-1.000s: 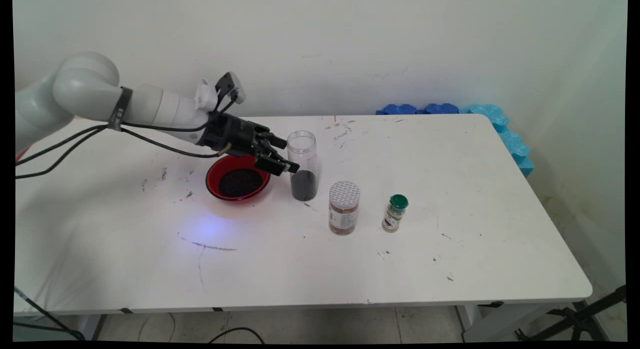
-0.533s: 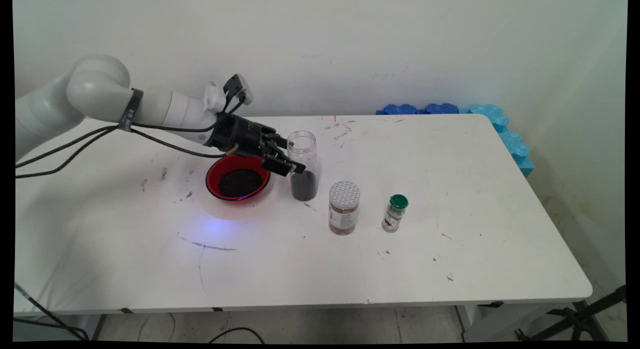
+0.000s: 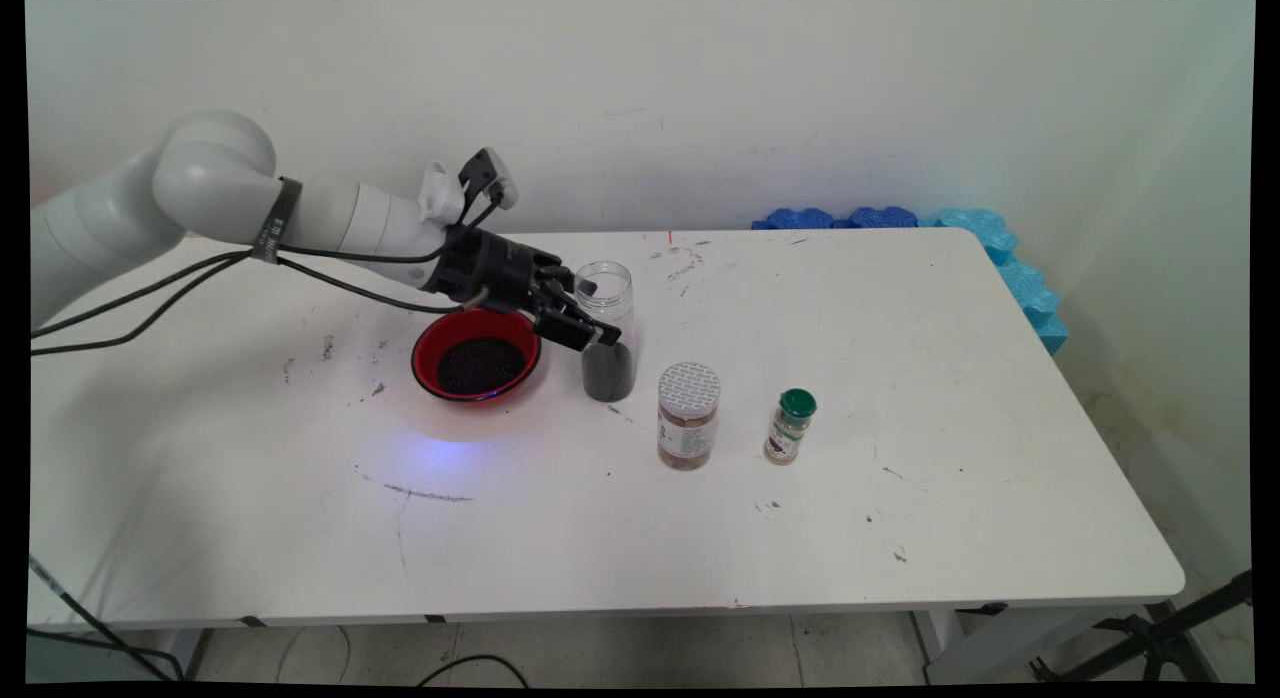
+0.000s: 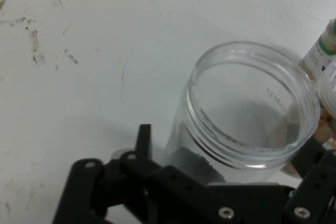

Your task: Pick up the black seasoning powder from the table, then pour the black seasoning powder in the red bowl

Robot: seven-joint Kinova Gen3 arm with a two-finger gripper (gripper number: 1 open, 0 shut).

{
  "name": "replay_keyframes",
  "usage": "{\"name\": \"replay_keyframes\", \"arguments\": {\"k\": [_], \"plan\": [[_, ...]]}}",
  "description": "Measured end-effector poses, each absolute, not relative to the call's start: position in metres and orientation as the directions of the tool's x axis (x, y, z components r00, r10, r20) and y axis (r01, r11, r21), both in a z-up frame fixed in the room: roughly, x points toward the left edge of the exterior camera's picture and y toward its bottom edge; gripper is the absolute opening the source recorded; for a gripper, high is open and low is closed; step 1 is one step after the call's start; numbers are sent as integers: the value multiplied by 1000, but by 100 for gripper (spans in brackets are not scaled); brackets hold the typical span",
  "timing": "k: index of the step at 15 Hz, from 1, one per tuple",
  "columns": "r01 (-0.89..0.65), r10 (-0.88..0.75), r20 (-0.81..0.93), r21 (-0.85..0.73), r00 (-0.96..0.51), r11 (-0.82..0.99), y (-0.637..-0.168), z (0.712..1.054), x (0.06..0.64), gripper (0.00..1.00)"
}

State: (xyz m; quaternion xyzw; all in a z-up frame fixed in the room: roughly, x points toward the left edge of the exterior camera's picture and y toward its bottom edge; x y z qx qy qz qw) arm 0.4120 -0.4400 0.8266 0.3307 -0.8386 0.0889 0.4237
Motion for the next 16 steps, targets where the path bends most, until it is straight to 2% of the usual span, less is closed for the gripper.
{"name": "replay_keyframes", "arguments": {"k": [1, 2, 10, 16], "plan": [[-630, -479, 770, 131, -422, 766, -441, 826, 411, 100], [-632, -479, 771, 131, -420, 764, -441, 826, 411, 0], [-634, -476, 777, 131, -412, 762, -443, 836, 417, 0], [-642, -473, 785, 127, -401, 756, -436, 867, 436, 0]]}}
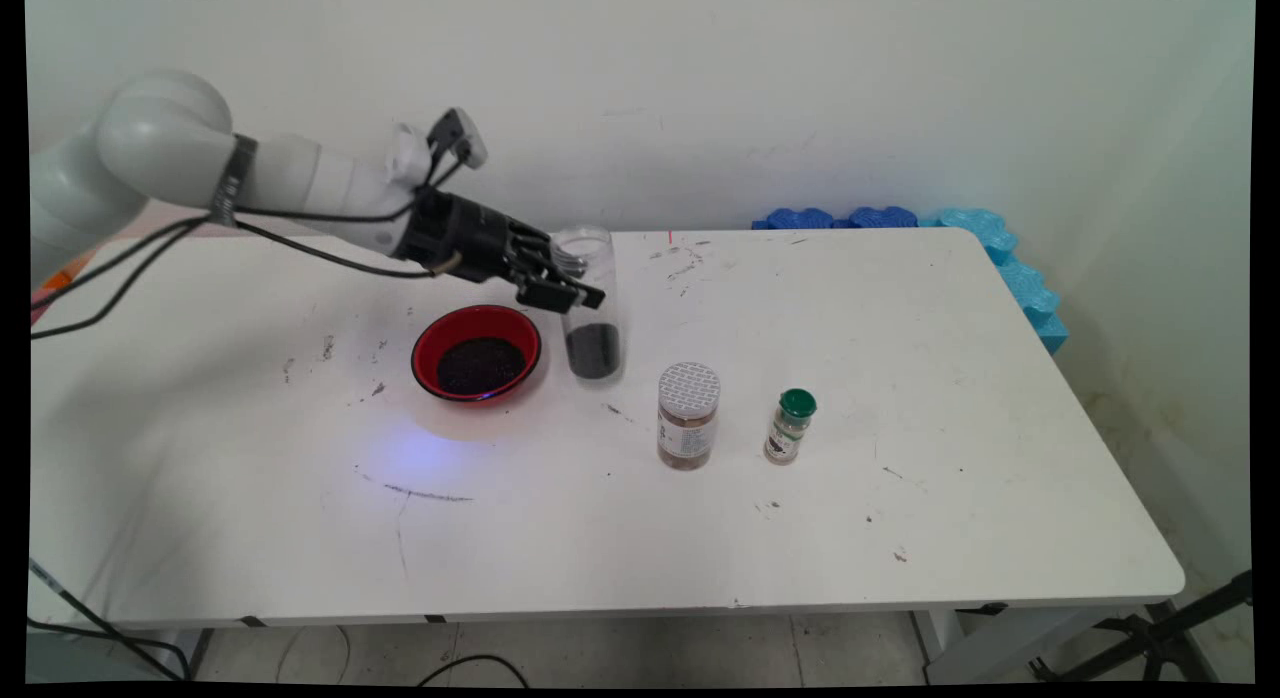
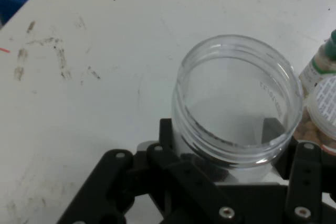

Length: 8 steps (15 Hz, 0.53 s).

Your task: Pour the black seasoning powder in the red bowl

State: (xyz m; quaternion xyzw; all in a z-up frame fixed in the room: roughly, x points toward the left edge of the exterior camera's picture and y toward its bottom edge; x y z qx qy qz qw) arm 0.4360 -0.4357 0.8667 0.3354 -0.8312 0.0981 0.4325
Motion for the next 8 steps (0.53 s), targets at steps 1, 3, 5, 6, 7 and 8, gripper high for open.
{"name": "replay_keyframes", "arguments": {"k": [1, 3, 5, 6, 7, 8], "plan": [[-644, -474, 785, 129, -399, 754, -434, 875, 440, 0], [-642, -477, 782, 131, -401, 755, -428, 891, 448, 0], [-637, -480, 777, 136, -406, 759, -421, 908, 457, 0], [-632, -482, 774, 139, -411, 762, -417, 917, 461, 0], [-628, -485, 770, 143, -415, 765, -413, 926, 466, 0], [-624, -487, 766, 147, -419, 768, -409, 934, 469, 0]]}}
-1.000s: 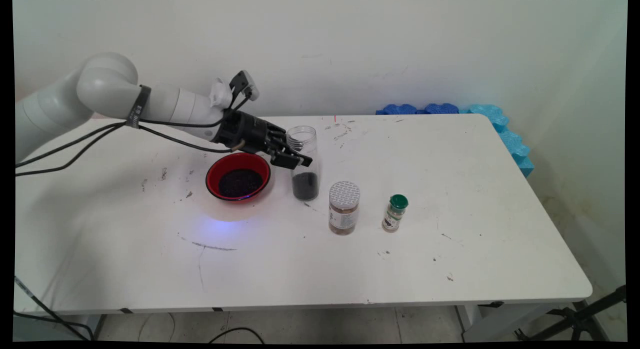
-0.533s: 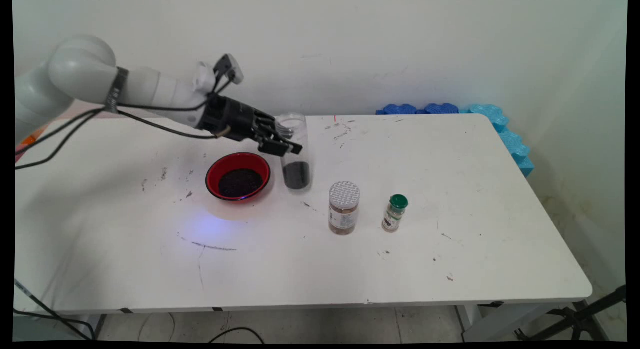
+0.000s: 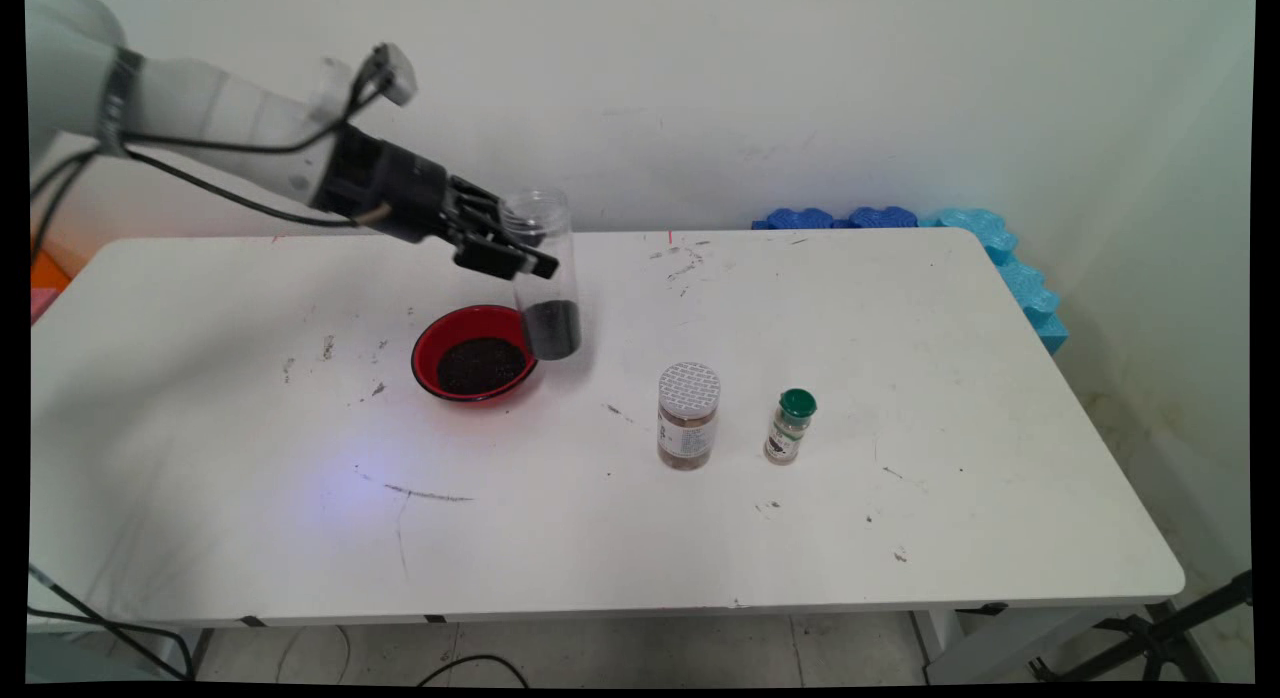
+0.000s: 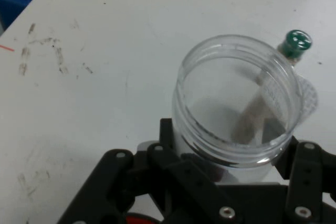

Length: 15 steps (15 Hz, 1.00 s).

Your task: Pour the black seasoning powder in the red bowl

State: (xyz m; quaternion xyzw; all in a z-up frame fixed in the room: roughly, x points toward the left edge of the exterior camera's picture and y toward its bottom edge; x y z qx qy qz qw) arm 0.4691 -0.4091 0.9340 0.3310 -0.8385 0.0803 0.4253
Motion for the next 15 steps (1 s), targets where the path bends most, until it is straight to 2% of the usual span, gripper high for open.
{"name": "replay_keyframes", "arguments": {"k": [9, 15], "plan": [[-592, -518, 730, 193, -446, 782, -378, 991, 498, 0], [-587, -536, 718, 219, -443, 779, -369, 1011, 508, 0]]}}
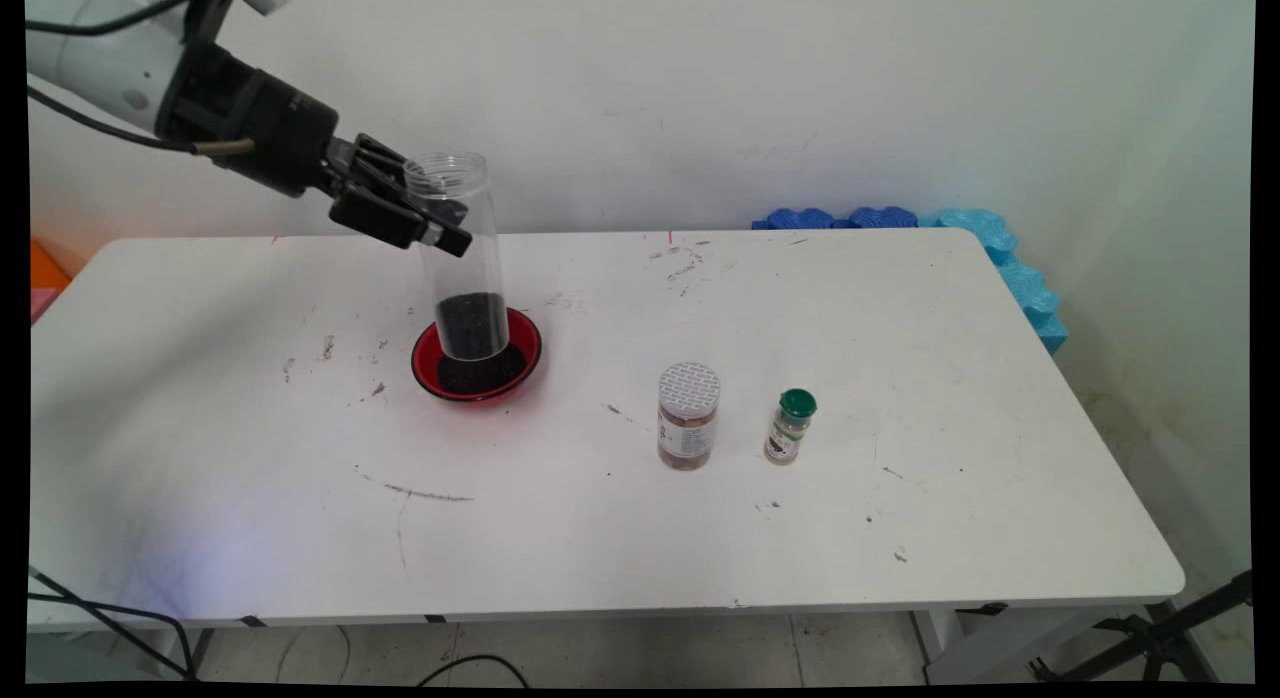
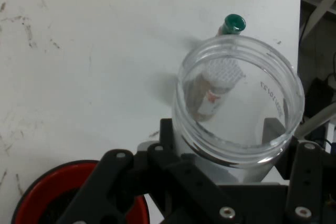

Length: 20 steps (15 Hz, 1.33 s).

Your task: Pour the black seasoning powder in the red bowl

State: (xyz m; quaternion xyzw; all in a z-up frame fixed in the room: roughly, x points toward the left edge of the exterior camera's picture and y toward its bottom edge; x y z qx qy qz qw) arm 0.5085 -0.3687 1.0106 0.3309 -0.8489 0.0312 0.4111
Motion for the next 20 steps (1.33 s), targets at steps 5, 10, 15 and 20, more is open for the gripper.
{"name": "replay_keyframes", "arguments": {"k": [5, 10, 15, 20], "plan": [[-591, -566, 695, 248, -444, 768, -365, 1012, 512, 0], [-605, -632, 645, 313, -430, 732, -363, 1007, 514, 0], [-651, -749, 561, 427, -354, 627, -364, 996, 514, 0], [-694, -857, 453, 536, -244, 481, -367, 976, 515, 0]]}}
